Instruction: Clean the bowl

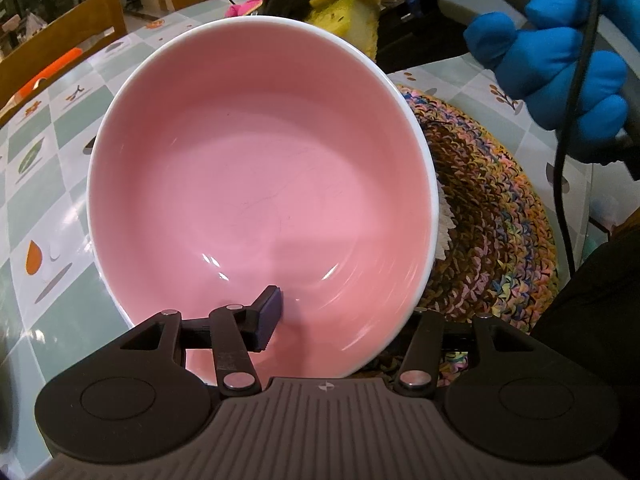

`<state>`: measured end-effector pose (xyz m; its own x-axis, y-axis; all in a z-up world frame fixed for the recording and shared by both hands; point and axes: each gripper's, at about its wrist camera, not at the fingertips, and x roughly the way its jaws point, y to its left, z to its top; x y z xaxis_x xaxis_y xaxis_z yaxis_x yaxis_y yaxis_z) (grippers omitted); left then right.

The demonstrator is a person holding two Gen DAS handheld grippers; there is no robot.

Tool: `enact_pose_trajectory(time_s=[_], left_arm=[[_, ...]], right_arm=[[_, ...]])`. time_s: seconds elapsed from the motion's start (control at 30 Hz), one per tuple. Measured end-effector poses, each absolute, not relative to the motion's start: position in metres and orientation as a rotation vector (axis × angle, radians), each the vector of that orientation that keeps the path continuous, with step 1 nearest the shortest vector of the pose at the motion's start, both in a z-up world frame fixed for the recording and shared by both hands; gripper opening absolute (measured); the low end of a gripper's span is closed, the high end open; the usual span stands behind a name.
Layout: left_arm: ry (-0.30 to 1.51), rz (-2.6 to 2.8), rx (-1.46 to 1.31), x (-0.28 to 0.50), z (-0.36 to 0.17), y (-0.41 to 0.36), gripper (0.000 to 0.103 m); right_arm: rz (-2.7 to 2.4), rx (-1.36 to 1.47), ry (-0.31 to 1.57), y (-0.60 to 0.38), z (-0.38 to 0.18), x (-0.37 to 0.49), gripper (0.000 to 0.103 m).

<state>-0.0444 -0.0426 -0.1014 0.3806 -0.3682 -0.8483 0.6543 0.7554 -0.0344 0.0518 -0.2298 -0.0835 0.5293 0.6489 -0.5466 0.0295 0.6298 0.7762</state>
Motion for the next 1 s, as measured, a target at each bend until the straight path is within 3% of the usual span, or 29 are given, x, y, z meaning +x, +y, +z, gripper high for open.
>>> enact_pose_trajectory(time_s=[0.7,1.0], left_arm=[[1.013,-0.660,0.339,-0.040,-0.096,-0.047,0.053],[1.020,-0.653,0.331,-0.039,-0.090,-0.055,0.048]], right_arm=[[0.323,0.733,0.967,-0.250,-0.094,0.023,0.025],[0.259,0.593,0.951,-0.258,-0.092,0.011,0.025]])
